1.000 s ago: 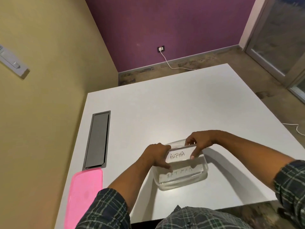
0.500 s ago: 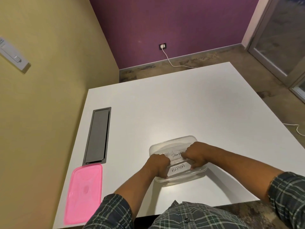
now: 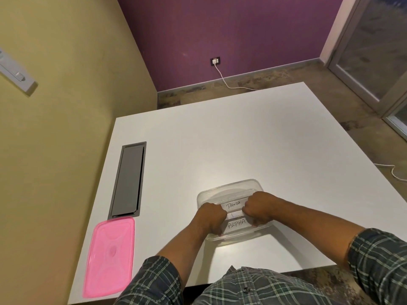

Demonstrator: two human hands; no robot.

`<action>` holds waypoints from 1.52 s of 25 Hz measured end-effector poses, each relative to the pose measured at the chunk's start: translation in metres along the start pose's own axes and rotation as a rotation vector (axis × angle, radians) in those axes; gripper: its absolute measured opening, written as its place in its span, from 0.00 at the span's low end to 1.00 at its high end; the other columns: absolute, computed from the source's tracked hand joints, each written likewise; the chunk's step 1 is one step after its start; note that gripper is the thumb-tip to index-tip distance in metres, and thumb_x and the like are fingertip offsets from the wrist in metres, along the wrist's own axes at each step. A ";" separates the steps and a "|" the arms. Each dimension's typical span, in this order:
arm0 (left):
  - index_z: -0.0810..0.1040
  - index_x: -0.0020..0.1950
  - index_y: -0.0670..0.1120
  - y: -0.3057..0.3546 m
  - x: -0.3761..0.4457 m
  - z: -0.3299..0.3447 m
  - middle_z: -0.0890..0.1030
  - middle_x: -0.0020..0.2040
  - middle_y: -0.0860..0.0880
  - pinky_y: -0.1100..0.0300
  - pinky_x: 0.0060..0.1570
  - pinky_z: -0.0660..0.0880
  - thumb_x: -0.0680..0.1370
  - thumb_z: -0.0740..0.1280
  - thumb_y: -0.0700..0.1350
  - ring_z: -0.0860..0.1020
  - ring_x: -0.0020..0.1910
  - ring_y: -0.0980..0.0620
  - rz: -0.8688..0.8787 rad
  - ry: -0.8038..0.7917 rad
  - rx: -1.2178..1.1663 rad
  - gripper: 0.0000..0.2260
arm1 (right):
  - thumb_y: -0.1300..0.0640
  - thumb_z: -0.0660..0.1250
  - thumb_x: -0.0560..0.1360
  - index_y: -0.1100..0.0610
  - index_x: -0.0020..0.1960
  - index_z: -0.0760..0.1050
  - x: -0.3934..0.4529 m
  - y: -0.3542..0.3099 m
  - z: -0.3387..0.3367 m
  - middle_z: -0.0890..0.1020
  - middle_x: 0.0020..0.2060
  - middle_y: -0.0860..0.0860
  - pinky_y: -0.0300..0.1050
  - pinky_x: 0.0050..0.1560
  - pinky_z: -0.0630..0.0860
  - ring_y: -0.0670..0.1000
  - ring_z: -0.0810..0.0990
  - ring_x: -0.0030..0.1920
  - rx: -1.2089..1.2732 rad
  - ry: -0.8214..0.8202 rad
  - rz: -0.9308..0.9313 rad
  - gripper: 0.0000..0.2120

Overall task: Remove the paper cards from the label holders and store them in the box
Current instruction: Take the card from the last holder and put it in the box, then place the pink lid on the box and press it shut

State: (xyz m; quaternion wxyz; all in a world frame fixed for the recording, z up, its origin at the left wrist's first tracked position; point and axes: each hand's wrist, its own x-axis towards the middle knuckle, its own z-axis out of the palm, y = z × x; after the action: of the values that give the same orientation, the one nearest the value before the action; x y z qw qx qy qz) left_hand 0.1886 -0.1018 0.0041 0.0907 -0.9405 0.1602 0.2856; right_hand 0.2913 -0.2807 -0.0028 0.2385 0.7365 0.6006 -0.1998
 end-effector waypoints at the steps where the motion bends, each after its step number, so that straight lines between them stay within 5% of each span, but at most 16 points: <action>1: 0.82 0.51 0.42 -0.002 -0.001 0.000 0.83 0.50 0.42 0.52 0.42 0.75 0.73 0.73 0.55 0.82 0.46 0.40 0.022 0.027 0.005 0.17 | 0.46 0.71 0.74 0.59 0.57 0.77 -0.002 0.001 0.001 0.85 0.52 0.58 0.51 0.50 0.78 0.61 0.84 0.52 0.016 0.022 0.005 0.19; 6: 0.79 0.48 0.44 -0.018 -0.014 0.005 0.78 0.46 0.45 0.55 0.35 0.66 0.78 0.59 0.63 0.79 0.42 0.42 0.053 0.291 -0.061 0.23 | 0.31 0.60 0.76 0.57 0.57 0.73 -0.006 0.011 0.000 0.85 0.49 0.55 0.49 0.41 0.71 0.61 0.83 0.48 0.121 0.234 0.032 0.29; 10: 0.79 0.50 0.48 -0.041 -0.030 0.013 0.78 0.46 0.50 0.56 0.37 0.72 0.78 0.57 0.64 0.78 0.45 0.47 -0.174 0.518 -0.237 0.22 | 0.36 0.54 0.81 0.55 0.53 0.73 0.008 0.010 -0.030 0.85 0.43 0.54 0.46 0.36 0.66 0.61 0.83 0.43 0.096 0.463 0.058 0.22; 15: 0.76 0.62 0.49 -0.079 -0.061 0.042 0.77 0.57 0.51 0.53 0.46 0.76 0.78 0.58 0.63 0.77 0.52 0.48 -0.506 0.555 -0.459 0.22 | 0.54 0.73 0.73 0.56 0.42 0.75 0.057 -0.008 -0.069 0.81 0.28 0.50 0.40 0.26 0.60 0.57 0.79 0.25 0.035 0.512 0.084 0.08; 17: 0.70 0.71 0.46 -0.095 -0.081 0.057 0.73 0.66 0.47 0.50 0.54 0.75 0.77 0.60 0.61 0.75 0.59 0.44 -0.615 0.479 -0.487 0.28 | 0.62 0.78 0.59 0.55 0.35 0.73 0.082 -0.019 -0.089 0.74 0.22 0.49 0.37 0.24 0.52 0.55 0.72 0.18 0.023 0.513 0.052 0.14; 19: 0.63 0.77 0.44 -0.111 -0.105 0.075 0.68 0.73 0.44 0.48 0.62 0.72 0.77 0.63 0.59 0.71 0.67 0.41 -0.728 0.407 -0.530 0.32 | 0.63 0.80 0.56 0.55 0.33 0.72 0.106 -0.034 -0.112 0.72 0.20 0.48 0.35 0.26 0.47 0.55 0.70 0.16 0.028 0.555 0.030 0.17; 21: 0.59 0.78 0.43 -0.121 -0.130 0.094 0.63 0.77 0.43 0.48 0.67 0.68 0.77 0.65 0.58 0.67 0.72 0.41 -0.823 0.368 -0.581 0.36 | 0.55 0.80 0.64 0.56 0.36 0.73 0.125 -0.054 -0.135 0.76 0.23 0.49 0.37 0.26 0.51 0.55 0.74 0.19 0.013 0.565 -0.007 0.15; 24: 0.53 0.80 0.43 -0.130 -0.171 0.128 0.58 0.80 0.44 0.46 0.70 0.65 0.76 0.66 0.60 0.61 0.76 0.42 -0.980 0.298 -0.653 0.41 | 0.53 0.67 0.78 0.58 0.53 0.73 0.166 -0.089 -0.165 0.83 0.40 0.51 0.44 0.33 0.63 0.59 0.83 0.37 0.001 0.499 -0.036 0.09; 34: 0.42 0.81 0.40 -0.140 -0.249 0.220 0.51 0.81 0.41 0.43 0.73 0.59 0.67 0.74 0.67 0.54 0.79 0.41 -1.311 0.040 -0.902 0.59 | 0.44 0.67 0.76 0.54 0.66 0.73 0.272 -0.169 -0.219 0.81 0.60 0.52 0.48 0.51 0.74 0.55 0.80 0.59 0.395 0.182 -0.006 0.23; 38: 0.45 0.80 0.40 -0.146 -0.246 0.237 0.54 0.80 0.41 0.43 0.70 0.66 0.66 0.75 0.65 0.58 0.77 0.40 -1.495 -0.022 -1.040 0.58 | 0.44 0.71 0.74 0.59 0.68 0.73 0.298 -0.187 -0.202 0.79 0.64 0.55 0.48 0.59 0.75 0.57 0.78 0.63 0.617 0.062 -0.033 0.28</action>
State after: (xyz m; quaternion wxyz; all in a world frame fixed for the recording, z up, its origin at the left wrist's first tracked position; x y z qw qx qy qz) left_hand -0.0734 0.1576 -0.0395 -0.1818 -0.7189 -0.6411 0.1978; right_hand 0.1687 0.1045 -0.0336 -0.0180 0.7700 0.5305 -0.3542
